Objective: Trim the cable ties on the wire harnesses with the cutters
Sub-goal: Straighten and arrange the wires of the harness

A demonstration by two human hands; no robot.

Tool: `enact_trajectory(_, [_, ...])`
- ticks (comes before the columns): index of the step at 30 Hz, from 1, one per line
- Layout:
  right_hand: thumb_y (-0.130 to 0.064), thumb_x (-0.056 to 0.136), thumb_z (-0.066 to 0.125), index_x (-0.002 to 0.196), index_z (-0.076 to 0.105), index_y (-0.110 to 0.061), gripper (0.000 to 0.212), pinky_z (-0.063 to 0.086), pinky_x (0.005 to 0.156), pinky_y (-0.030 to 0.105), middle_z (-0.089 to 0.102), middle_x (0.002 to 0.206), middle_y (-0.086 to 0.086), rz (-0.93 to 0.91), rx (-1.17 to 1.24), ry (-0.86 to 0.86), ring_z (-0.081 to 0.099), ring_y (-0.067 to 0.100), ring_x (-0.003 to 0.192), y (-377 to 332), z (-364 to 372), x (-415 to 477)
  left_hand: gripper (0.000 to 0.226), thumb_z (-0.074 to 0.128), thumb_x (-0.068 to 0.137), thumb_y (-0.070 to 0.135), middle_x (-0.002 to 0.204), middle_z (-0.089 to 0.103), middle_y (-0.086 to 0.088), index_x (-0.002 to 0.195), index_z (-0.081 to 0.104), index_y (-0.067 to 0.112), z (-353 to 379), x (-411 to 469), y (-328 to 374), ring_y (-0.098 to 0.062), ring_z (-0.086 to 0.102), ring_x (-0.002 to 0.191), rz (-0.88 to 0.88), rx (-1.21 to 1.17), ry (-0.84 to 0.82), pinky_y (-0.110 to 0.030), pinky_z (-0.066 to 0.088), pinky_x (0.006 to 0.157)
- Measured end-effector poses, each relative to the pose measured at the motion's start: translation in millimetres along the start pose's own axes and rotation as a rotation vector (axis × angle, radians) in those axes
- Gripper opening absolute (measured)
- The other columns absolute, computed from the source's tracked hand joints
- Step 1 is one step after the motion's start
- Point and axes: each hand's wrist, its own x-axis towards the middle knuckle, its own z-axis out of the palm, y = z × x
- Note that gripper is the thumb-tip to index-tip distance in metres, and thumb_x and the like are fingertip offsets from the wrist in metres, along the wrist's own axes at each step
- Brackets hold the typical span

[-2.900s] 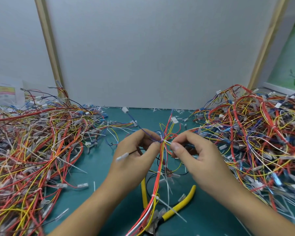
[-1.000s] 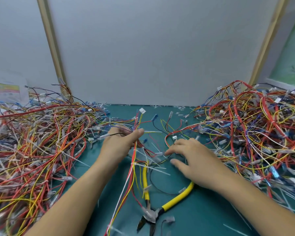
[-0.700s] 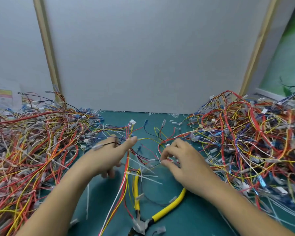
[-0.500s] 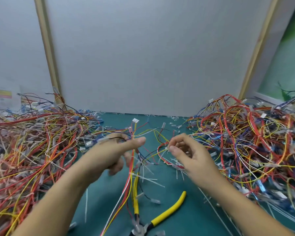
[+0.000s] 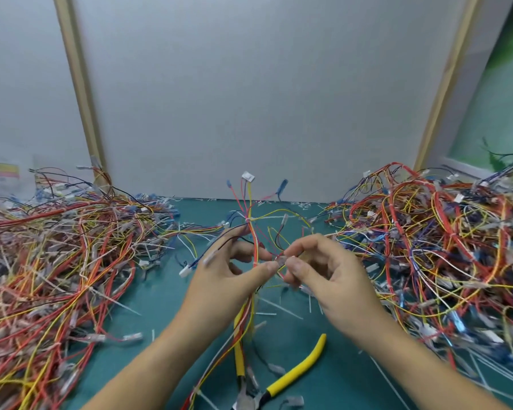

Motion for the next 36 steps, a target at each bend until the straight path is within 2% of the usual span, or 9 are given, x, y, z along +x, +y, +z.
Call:
enact_trajectory(3, [-0.013,0.094,0.063,0.089,0.048,-0.026,0.021,0.048,0.056,0.023,0.071,0.074,0.011,0.016,0.053,-0.043,0.059,0.019,0.054,-0.2,2.1,-2.5,0.037,0.074,0.07,0.047,0.106,0.073,0.018,0.094,0.056,0.069,-0.2,-1.9,7.3,-0.01,0.056,0.087,0.003,0.012,-0.054,-0.041,0.048,0.09])
enact_trajectory(7, [-0.02,0.093,0.053,0.092,0.04,-0.034,0.019,0.045,0.062,0.025,0.068,0.071,-0.001,0.003,-0.05,-0.126,0.057,0.013,0.063,-0.2,1.0,-4.4,0.043,0.078,0.066,0.044,0.108,0.073,0.017,0.093,0.058,0.071,-2.0,-0.2,6.4,-0.017,0.047,0.071,-0.031,0.027,-0.097,-0.053,0.047,0.088])
enact_trajectory(10, [-0.017,0.094,0.052,0.096,0.039,-0.036,0.023,0.053,0.073,0.04,0.07,0.077,-0.003,0.0,-0.133,-0.164,0.061,0.014,0.07,-2.5,1.2,-7.2,0.062,0.085,0.068,0.037,0.094,0.076,0.016,0.118,0.05,0.049,-3.5,0.9,3.1,-0.023,0.05,0.072,-0.054,0.049,-0.112,-0.044,0.047,0.085])
enact_trajectory(15, [-0.013,0.097,0.058,0.094,0.036,-0.035,0.032,0.046,0.065,0.021,0.068,0.079,-0.001,-0.054,-0.256,-0.174,0.058,0.007,0.067,-6.1,2.9,-8.4,0.068,0.08,0.078,0.014,0.079,0.072,0.01,0.132,0.042,0.03,-1.2,-1.4,-1.7,-0.007,0.055,0.066,-0.057,0.0,-0.136,-0.014,0.044,0.068])
enact_trajectory(22, [-0.009,0.096,0.056,0.088,0.035,-0.032,0.032,0.049,0.071,0.042,0.055,0.076,0.0,-0.025,-0.173,-0.199,0.053,0.013,0.071,-8.9,9.0,-10.3,0.07,0.065,0.07,0.017,0.074,0.065,0.006,0.135,0.04,0.026,-0.9,-0.4,-3.6,-0.015,0.052,0.069,-0.073,-0.074,-0.173,-0.026,0.042,0.068])
enact_trajectory(26, [-0.012,0.093,0.056,0.086,0.035,-0.033,0.03,0.05,0.072,0.036,0.058,0.075,-0.008,-0.01,-0.138,-0.177,0.057,0.011,0.072,-3.7,8.9,-9.9,0.069,0.076,0.074,0.017,0.08,0.069,0.004,0.135,0.044,0.028,-3.3,0.9,-6.3,-0.014,0.055,0.069,-0.073,-0.035,-0.199,-0.026,0.045,0.069])
enact_trajectory(29, [-0.006,0.096,0.056,0.088,0.038,-0.031,0.032,0.05,0.07,0.021,0.064,0.077,-0.008,-0.009,-0.221,-0.029,0.065,0.006,0.073,3.1,-1.7,-3.7,0.041,0.083,0.073,0.035,0.074,0.074,0.0,0.109,0.07,0.022,-12.8,6.1,-2.9,-0.007,0.065,0.065,-0.082,-0.018,-0.036,-0.019,0.051,0.067])
enact_trajectory(32, [-0.002,0.097,0.055,0.09,0.041,-0.027,0.029,0.046,0.067,0.012,0.069,0.076,-0.003,0.024,-0.313,0.181,0.064,0.001,0.072,5.7,-21.0,7.2,0.029,0.069,0.089,0.039,0.056,0.068,-0.008,0.075,0.076,0.015,-30.3,14.1,-0.6,-0.011,0.06,0.046,-0.095,-0.078,0.244,-0.02,0.048,0.046])
enact_trajectory(36, [-0.016,0.096,0.059,0.103,0.054,-0.024,0.012,0.044,0.085,0.029,0.063,0.102,-0.006,-0.018,-0.736,0.217,0.057,0.017,0.097,-3.9,-26.2,12.8,0.023,0.057,0.099,0.022,0.058,0.066,-0.008,0.089,0.073,0.009,-31.7,16.8,2.5,-0.014,0.062,0.05,-0.09,-0.134,0.272,-0.024,0.053,0.048])
